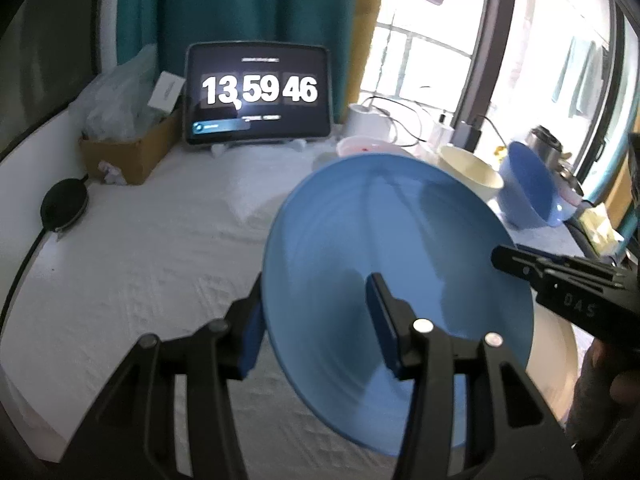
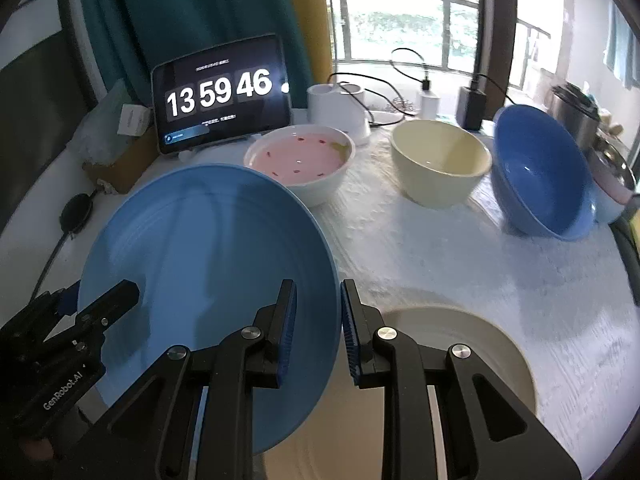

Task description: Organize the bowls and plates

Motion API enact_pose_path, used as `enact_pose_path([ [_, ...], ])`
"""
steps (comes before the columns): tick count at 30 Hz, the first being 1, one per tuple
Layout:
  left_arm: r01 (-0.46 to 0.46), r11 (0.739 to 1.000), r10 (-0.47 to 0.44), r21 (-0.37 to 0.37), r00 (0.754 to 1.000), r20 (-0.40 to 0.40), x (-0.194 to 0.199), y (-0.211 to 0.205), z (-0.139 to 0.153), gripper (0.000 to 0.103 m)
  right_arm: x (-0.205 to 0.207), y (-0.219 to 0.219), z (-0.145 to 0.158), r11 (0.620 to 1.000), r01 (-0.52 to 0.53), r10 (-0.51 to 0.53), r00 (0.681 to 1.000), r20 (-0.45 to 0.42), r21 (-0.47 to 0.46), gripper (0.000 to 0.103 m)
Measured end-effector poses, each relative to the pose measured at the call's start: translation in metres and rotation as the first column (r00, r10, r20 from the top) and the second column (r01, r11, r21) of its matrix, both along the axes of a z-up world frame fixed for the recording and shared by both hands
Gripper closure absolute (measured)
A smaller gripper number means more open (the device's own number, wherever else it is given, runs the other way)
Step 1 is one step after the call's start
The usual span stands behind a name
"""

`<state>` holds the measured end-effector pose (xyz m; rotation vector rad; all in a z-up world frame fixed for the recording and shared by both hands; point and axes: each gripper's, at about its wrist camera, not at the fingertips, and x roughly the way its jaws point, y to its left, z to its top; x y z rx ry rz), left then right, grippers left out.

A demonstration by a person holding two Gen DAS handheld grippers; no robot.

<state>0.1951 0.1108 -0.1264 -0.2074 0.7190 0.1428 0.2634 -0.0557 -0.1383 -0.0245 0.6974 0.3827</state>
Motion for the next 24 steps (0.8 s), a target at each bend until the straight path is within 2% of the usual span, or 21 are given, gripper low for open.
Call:
enact_pose_path([
  [11,0.092,0.996,-0.091,0.022,0.996,-0.018,-0.004,-0.052,0.003,0.054,-0.025,-0.053,-0.006,0.995,0.086,-0.086,0.996,-0.003,0.042,0.079],
  [24,0.195,0.979,-0.190,0.063,0.978,-0.084,-0.006,-0.115,-0.006,0.054,-0.044,-0.115,-0.022,0.981,0.170,-0.168,0.985,-0.027,0.098,0.079],
])
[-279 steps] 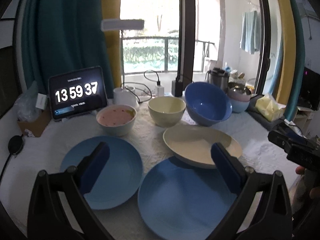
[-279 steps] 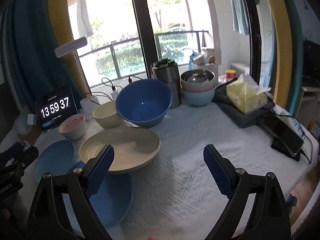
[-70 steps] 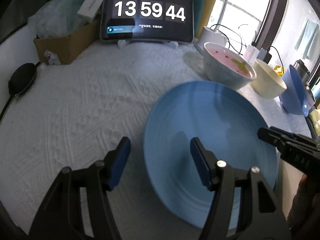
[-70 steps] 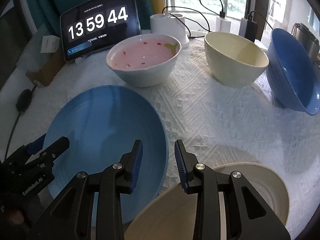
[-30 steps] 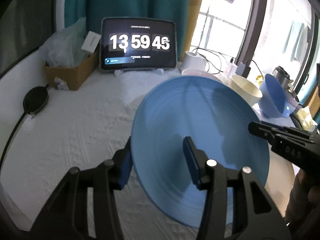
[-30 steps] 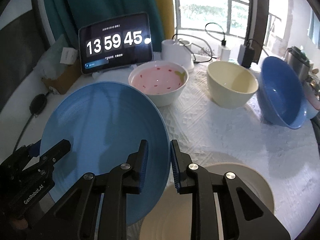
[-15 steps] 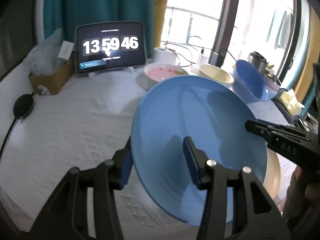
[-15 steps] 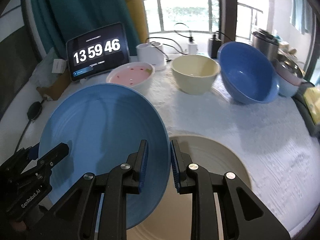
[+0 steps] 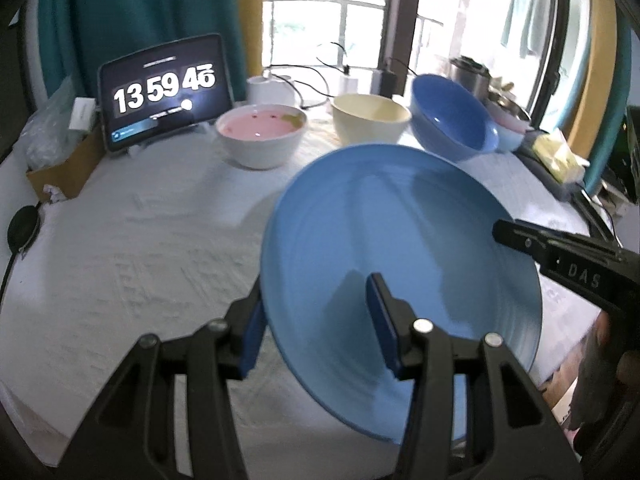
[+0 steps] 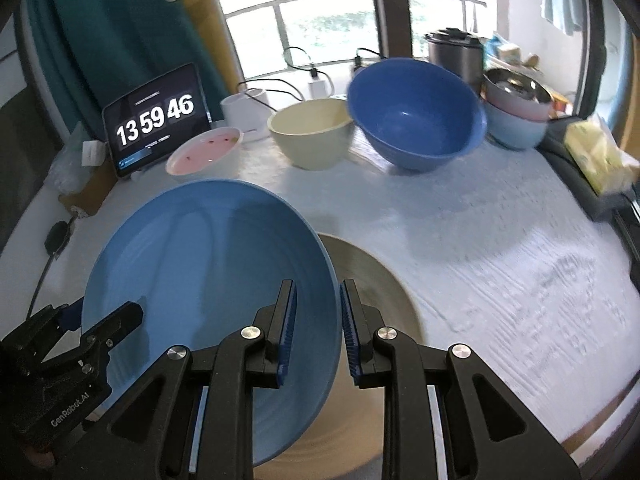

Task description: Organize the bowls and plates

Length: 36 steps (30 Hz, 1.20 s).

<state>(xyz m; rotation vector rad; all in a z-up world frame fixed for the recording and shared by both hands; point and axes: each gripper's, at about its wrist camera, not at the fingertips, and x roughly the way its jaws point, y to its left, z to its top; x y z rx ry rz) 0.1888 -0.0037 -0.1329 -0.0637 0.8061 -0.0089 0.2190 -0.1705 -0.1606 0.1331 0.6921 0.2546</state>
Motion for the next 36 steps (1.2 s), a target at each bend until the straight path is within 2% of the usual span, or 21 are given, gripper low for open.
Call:
enact_pose_path([
  [14,0.047,0.997,-0.044,0.053,0.997,-0.061,0.000,-0.041,-0.019,0.053,-0.011,-0.042,-0.023,0.999,0.034,-0.032,0.999,-0.044,0.043,0.078],
  [17,0.042,0.997,-0.038,0.062,0.997,-0.066,0.001,-0.043,-0.022,0.053,-0.010,-0.044,-0.026,0.998,0.032,-0.029,0.998,-0.057,0.054,0.078],
  [23,0.025,0.991,-0.018,0.131,0.999,-0.050,0.001,-0.052,-0.027,0.052,-0.008,-0.047,-0.030,0.997,0.031,-0.027,0.998,-0.064,0.067,0.078],
  [29,0.020,0.992,-0.011,0.127,0.998,-0.069,0.008,-0.048,-0.030,0.052,-0.007,-0.049,-0.030,0.997,0.030,-0.026,0.998,-0.051,0.076,0.079],
  [36,0.023,0.986,-0.013,0.165,0.998,-0.062,0.014,-0.050,-0.032,0.052,0.001,-0.049,-0.038,0.997,0.049,-0.045,0.996,-0.073,0.059,0.078],
])
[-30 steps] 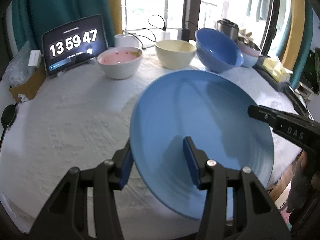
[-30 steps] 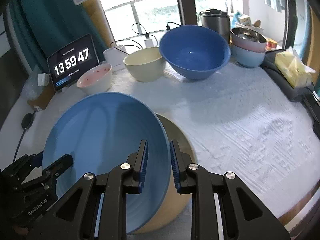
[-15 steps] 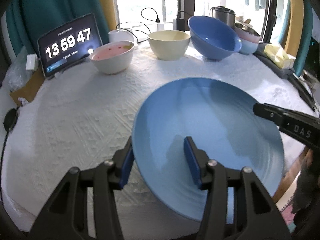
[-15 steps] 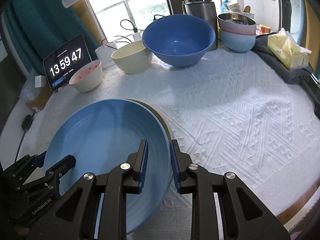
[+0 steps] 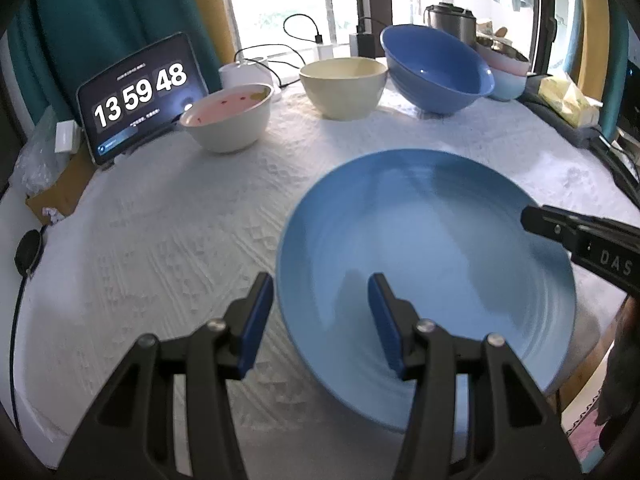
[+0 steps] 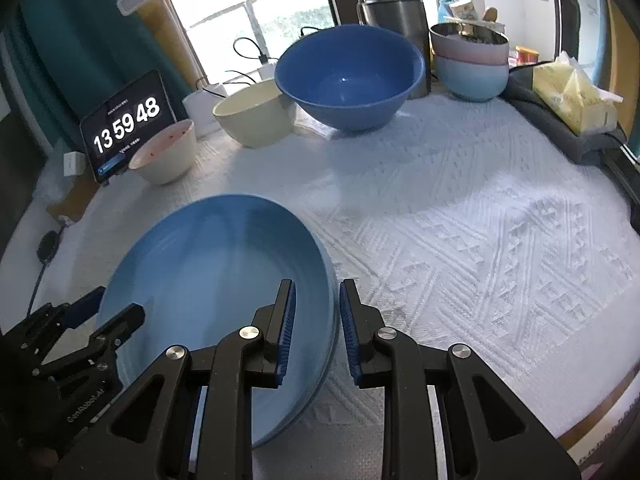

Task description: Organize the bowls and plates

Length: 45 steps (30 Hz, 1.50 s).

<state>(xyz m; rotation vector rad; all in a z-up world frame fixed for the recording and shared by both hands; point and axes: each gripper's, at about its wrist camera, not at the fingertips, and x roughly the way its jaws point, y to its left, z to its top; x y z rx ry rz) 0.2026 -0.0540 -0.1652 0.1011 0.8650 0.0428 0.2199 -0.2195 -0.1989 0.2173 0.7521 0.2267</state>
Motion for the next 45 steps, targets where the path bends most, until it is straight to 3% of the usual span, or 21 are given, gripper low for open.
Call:
enact_pose_path([
  [4,-0.022,1.000,0.022,-0.017,1.000,0.000,0.006,0.009,0.001,0.052,0.005,-0.005,-0.003,1.000,0.009,-0.009,1.000,-0.023,0.011,0.077],
  [7,-0.041,0.998,0.043,-0.043,0.998,0.036,0.006,0.018,0.009,0.051,0.007,-0.009,-0.001,0.999,0.019,-0.019,1.000,-0.026,0.025,0.068],
  [9,-0.058,0.996,0.061,-0.064,0.997,0.043,0.007,0.025,0.011,0.049,0.007,-0.011,0.000,0.999,0.028,-0.027,0.999,-0.027,0.031,0.067],
  [13,-0.078,0.990,0.080,-0.114,0.997,0.006,0.011,0.035,0.004,0.043,0.006,-0.012,-0.001,0.999,0.034,-0.033,0.999,-0.031,0.033,0.067],
  [16,-0.082,0.988,0.078,-0.131,0.996,-0.041,0.013,0.035,-0.007,0.043,0.005,-0.010,-0.005,0.999,0.030,-0.028,0.999,-0.046,0.037,0.066],
  [25,-0.052,0.976,0.044,-0.212,0.998,-0.042,0.015,0.036,-0.011,0.042,0.001,0.004,-0.014,0.997,-0.024,0.029,0.997,-0.076,0.072,0.066],
  [31,-0.022,0.959,0.015,-0.283,0.999,-0.029,0.018,0.037,-0.015,0.042,0.002,0.008,-0.015,0.997,-0.004,0.009,0.998,-0.069,0.076,0.063],
  [34,0.035,0.956,-0.044,-0.292,0.999,-0.022,0.019,0.027,-0.016,0.041,0.002,0.011,-0.015,0.998,0.006,-0.001,0.998,-0.069,0.068,0.062],
  [45,0.033,0.954,-0.044,-0.296,0.999,-0.031,0.018,0.030,-0.013,0.045,0.005,0.014,-0.015,0.997,0.044,-0.039,0.996,-0.077,0.061,0.061],
])
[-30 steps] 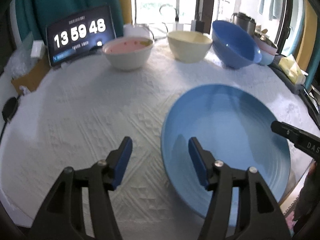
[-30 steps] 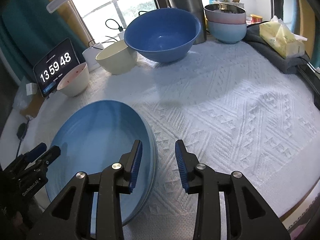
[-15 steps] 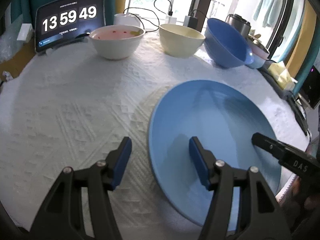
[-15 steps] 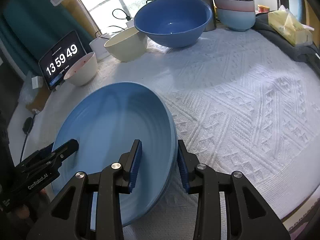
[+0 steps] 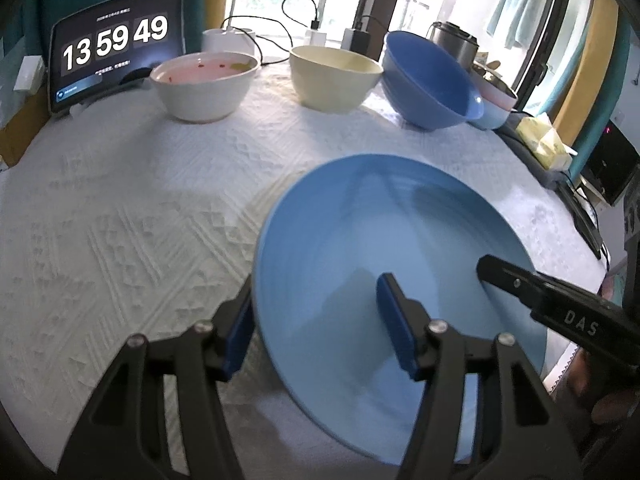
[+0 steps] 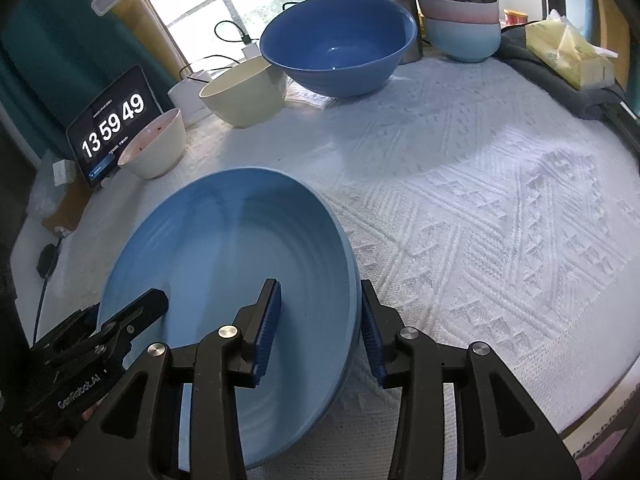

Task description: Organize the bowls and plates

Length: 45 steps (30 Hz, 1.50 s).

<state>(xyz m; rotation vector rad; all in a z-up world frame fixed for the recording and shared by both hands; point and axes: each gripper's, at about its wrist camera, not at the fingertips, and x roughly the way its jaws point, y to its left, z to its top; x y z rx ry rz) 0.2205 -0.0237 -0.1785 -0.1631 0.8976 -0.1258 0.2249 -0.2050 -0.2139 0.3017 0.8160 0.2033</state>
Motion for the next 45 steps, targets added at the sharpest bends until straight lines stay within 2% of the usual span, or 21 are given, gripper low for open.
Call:
enact_pose_path([
  [23,-0.093,0.996,0.093,-0.012,0.995,0.024,0.000,0.054,0.011,0.048,0.015,0.050,0.019,0.996,-0.079,0.080,0.997,0.018,-0.042,0.062],
  [45,-0.233,0.972,0.234,-0.023,0.972,0.010,0.012,0.137,0.007,0.048,0.057,0.138,0.030,0.975,-0.206,0.206,0.978,0.004,-0.079,0.062],
])
